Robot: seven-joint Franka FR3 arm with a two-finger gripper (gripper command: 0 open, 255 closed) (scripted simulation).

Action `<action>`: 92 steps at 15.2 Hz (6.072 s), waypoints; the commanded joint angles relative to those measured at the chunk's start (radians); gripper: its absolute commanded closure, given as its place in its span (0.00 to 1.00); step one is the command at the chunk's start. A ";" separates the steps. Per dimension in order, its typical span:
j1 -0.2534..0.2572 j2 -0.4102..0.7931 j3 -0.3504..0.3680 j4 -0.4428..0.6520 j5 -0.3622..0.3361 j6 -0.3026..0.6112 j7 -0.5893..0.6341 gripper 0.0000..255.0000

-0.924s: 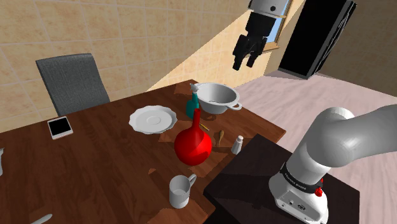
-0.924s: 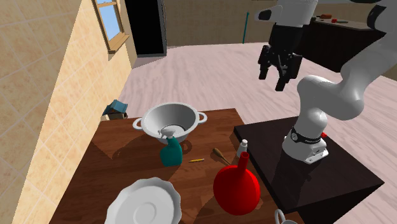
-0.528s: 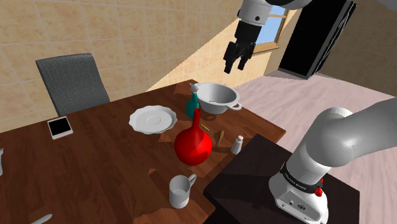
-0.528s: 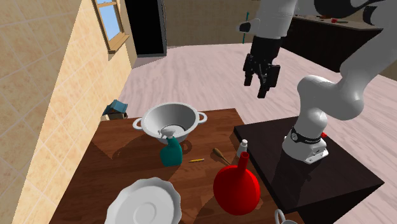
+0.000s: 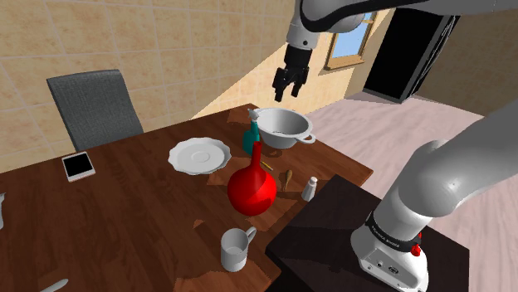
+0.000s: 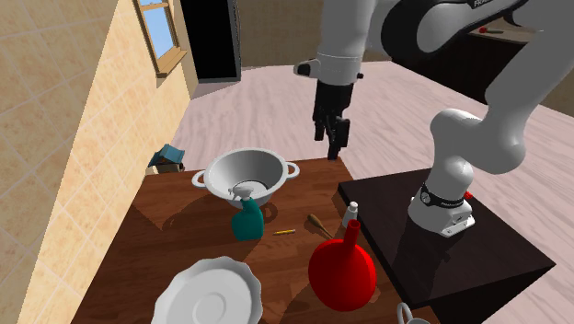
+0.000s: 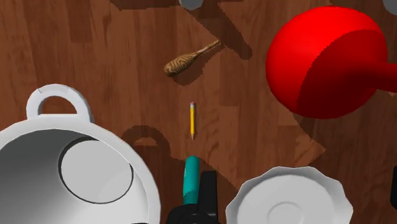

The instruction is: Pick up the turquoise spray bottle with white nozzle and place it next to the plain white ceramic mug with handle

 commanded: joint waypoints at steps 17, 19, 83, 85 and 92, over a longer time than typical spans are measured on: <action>-0.047 0.697 -0.056 0.465 -0.025 0.180 -0.139 0.00; -0.054 0.779 -0.058 0.545 -0.025 0.176 -0.151 0.00; -0.055 0.707 -0.061 0.854 -0.032 -0.205 -0.146 1.00; -0.056 0.710 -0.061 0.885 -0.032 -0.233 -0.146 1.00; -0.058 0.730 -0.062 1.010 -0.030 -0.338 -0.147 1.00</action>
